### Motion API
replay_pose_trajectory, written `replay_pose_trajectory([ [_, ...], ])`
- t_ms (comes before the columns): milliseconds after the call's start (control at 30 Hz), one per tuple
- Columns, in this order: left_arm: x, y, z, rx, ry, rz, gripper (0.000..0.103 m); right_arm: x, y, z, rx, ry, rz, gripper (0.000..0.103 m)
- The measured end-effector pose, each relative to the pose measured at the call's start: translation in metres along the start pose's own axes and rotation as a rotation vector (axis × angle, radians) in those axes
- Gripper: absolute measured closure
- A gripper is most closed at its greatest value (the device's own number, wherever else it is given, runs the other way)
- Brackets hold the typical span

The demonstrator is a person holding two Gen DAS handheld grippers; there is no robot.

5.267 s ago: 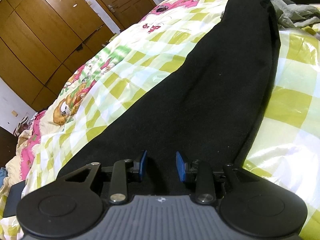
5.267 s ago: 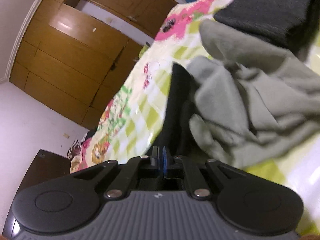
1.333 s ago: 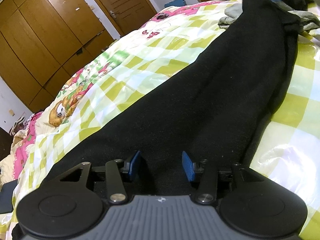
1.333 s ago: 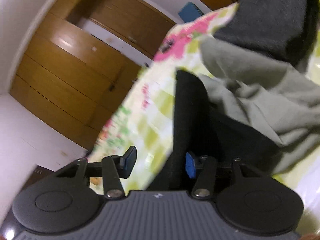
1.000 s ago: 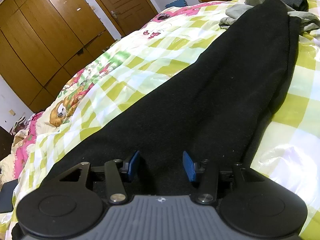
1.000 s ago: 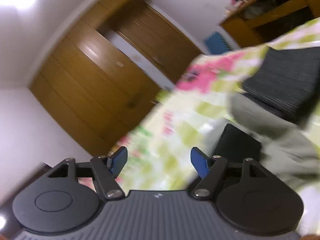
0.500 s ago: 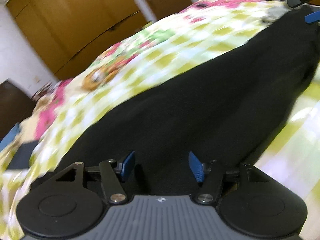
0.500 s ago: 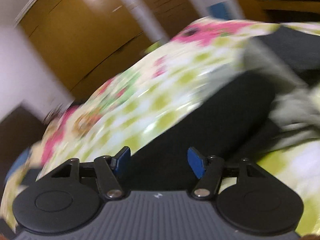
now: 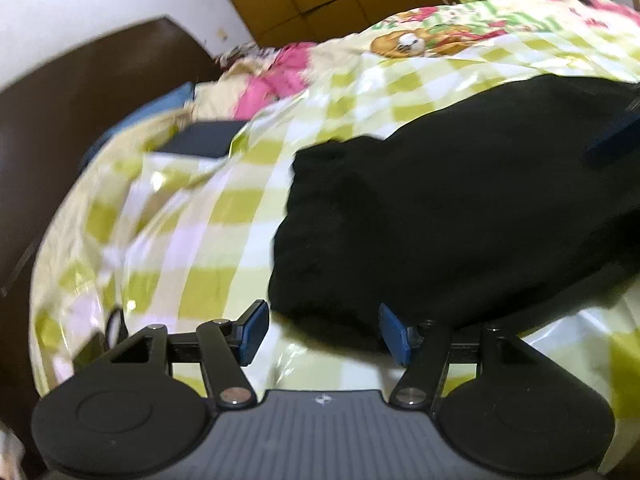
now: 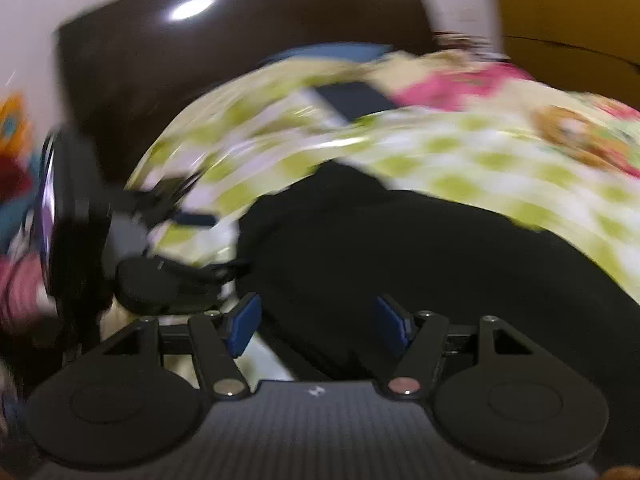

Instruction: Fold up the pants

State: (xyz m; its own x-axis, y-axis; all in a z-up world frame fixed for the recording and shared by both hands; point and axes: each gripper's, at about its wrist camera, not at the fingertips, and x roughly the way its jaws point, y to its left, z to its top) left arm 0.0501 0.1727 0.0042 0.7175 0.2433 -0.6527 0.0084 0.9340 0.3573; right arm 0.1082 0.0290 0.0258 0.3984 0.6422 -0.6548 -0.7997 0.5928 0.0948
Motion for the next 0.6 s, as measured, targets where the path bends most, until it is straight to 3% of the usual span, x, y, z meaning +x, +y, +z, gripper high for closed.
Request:
replay_pose_trajectory([
  [100,0.005,0.014,-0.001,-0.076,0.004,-0.08,0.032,0.034,0.024,0.009,-0.106,0.022,0.011,0.042],
  [200,0.016,0.025,0.001,-0.091,-0.006,-0.128,0.03,0.054,0.028,0.012,-0.171,0.056,-0.021,0.042],
  [300,0.009,0.035,-0.01,-0.052,-0.001,-0.189,0.03,0.037,0.03,0.005,-0.178,0.068,0.013,0.041],
  [433,0.014,0.05,-0.01,-0.126,0.005,-0.256,0.03,0.043,0.032,-0.008,-0.283,0.104,-0.083,0.043],
  [500,0.02,0.053,-0.009,-0.172,0.013,-0.279,0.03,0.055,0.027,-0.007,-0.246,0.124,-0.133,0.052],
  [567,0.017,0.054,-0.01,-0.189,0.012,-0.303,0.03,0.056,0.015,-0.001,-0.158,0.124,-0.116,0.085],
  [600,0.015,0.055,-0.01,-0.191,0.01,-0.313,0.03,0.054,0.007,0.005,-0.08,0.118,-0.098,0.09],
])
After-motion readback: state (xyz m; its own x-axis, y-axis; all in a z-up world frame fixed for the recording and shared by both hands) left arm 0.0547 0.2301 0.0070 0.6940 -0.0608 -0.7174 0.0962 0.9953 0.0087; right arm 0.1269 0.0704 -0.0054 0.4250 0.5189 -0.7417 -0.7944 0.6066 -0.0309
